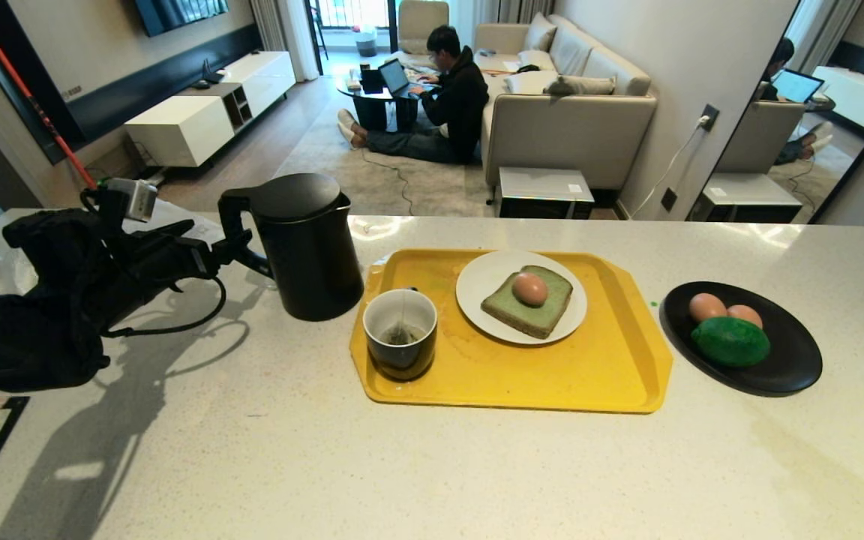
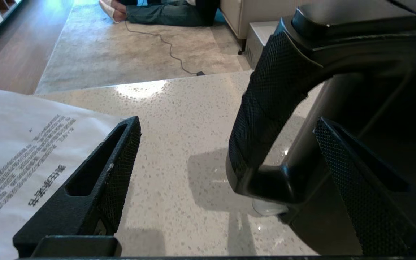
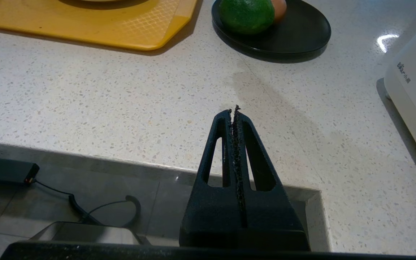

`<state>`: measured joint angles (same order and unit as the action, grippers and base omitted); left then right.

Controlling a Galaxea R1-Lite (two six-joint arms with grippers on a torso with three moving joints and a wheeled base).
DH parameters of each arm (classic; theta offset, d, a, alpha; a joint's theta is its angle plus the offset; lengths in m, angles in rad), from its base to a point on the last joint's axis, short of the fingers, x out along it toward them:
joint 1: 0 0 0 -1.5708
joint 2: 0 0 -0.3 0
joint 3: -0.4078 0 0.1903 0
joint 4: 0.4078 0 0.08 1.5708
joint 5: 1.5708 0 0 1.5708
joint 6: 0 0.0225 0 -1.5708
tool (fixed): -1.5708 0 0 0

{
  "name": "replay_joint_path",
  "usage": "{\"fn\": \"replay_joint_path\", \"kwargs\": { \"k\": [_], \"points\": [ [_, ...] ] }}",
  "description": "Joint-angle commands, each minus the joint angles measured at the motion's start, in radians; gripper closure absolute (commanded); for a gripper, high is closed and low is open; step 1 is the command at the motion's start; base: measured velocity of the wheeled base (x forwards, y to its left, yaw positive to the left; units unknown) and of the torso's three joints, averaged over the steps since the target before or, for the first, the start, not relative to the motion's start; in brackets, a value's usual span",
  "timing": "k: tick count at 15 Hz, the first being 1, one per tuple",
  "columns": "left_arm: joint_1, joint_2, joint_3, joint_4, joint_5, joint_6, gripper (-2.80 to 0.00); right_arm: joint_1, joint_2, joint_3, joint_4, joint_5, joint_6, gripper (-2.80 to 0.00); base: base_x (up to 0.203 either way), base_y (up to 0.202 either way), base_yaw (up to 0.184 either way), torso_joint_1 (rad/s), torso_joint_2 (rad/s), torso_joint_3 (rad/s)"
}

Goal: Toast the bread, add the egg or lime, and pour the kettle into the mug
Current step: Pick up the kettle

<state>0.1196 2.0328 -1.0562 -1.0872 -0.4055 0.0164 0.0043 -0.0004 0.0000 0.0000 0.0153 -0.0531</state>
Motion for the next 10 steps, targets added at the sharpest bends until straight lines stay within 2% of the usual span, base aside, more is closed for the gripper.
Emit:
{"fn": "replay_joint_path", "kwargs": {
  "k": [1, 10],
  "points": [
    [-0.003, 0.030, -0.040, -0.001, -0.006, 0.002, -2.80, 0.000, 0.000, 0.002, 0.000, 0.000, -0.001, 0.00, 0.000, 0.000, 0.000, 0.000, 0.00, 0.000],
    [-0.038, 0.095, -0.127, 0.012, -0.013, 0.000, -2.80, 0.000, 0.000, 0.002, 0.000, 0.000, -0.001, 0.00, 0.000, 0.000, 0.000, 0.000, 0.00, 0.000]
  ]
}}
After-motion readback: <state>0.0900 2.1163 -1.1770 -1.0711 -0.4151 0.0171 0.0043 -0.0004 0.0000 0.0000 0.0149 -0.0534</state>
